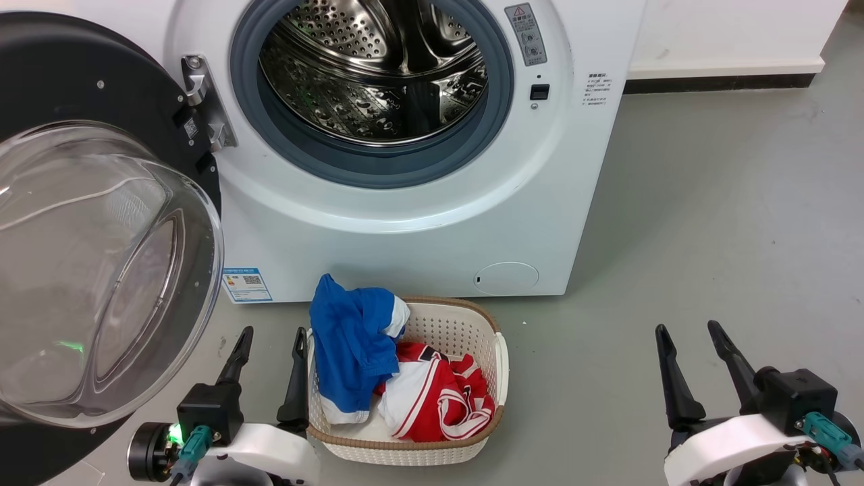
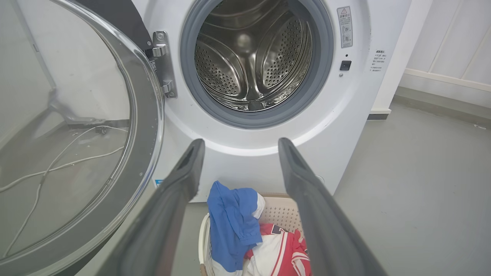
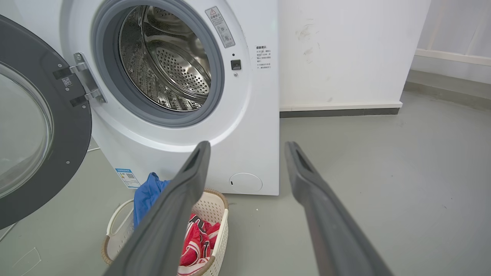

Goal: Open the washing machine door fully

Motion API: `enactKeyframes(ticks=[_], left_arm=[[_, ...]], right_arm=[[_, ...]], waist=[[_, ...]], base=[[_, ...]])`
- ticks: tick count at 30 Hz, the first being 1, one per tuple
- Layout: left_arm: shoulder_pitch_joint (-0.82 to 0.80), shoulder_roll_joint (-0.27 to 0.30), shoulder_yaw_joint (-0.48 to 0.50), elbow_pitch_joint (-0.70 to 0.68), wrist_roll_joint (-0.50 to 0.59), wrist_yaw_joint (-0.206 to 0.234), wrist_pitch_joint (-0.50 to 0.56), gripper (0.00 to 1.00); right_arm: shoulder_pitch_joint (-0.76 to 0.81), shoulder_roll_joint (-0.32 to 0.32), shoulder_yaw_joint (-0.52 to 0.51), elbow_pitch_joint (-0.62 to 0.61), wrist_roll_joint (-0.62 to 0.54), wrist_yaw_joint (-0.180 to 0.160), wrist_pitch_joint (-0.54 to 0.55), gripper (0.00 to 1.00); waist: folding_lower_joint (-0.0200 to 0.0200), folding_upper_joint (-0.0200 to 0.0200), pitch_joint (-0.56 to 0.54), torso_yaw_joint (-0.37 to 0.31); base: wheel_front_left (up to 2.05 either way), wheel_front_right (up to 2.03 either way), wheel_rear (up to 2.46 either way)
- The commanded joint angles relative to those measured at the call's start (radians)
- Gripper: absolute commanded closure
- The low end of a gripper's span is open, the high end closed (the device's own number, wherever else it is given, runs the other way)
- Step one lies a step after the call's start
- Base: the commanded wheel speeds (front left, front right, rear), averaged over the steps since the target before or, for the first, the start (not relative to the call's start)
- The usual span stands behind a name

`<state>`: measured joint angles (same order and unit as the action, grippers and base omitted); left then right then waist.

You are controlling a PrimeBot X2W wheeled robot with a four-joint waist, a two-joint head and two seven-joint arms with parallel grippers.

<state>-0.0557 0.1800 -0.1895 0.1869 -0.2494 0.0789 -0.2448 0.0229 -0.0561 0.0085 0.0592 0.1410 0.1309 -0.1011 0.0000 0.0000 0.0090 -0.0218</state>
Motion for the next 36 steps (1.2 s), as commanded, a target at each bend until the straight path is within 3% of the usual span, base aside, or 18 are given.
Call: enactKeyframes(ticks=[1,3,4,7,36], left_arm=[[-0.006,0.005,-0.002,-0.002,-0.005,0.0,0.001,0.0],[-0.004,0.007,-0.002,-0.002,-0.007,0.001,0.001,0.0],[0.001,0.002,0.0,0.003,-0.005,0.0,0.003,1.0],[0.016,-0.005,0.0,0.027,-0.014,-0.002,0.008,1.0],[-0.012,-0.048,0.106,0.037,-0.479,-0.074,0.13,1.0]], right_arm=[[-0.002,-0.001,-0.001,0.001,-0.003,0.0,-0.004,0.0],[-0.001,-0.001,-0.003,0.002,-0.001,0.0,-0.005,0.0],[0.001,0.0,-0.001,0.004,0.001,0.0,-0.003,1.0],[0.015,0.001,0.001,0.027,0.01,0.0,-0.002,1.0],[-0.039,-0.004,-0.034,0.08,0.522,0.0,0.067,1.0]], waist=[[0.0,0.0,-0.001,0.0],[0.0,0.0,-0.002,0.0],[0.0,0.0,-0.002,0.0],[0.0,0.0,-0.002,0.0],[0.0,0.0,-0.003,0.005]], base=[[0.0,0.0,0.0],[0.0,0.0,0.0],[0.0,0.0,0.0],[0.0,0.0,0.0],[0.0,0.0,0.0]])
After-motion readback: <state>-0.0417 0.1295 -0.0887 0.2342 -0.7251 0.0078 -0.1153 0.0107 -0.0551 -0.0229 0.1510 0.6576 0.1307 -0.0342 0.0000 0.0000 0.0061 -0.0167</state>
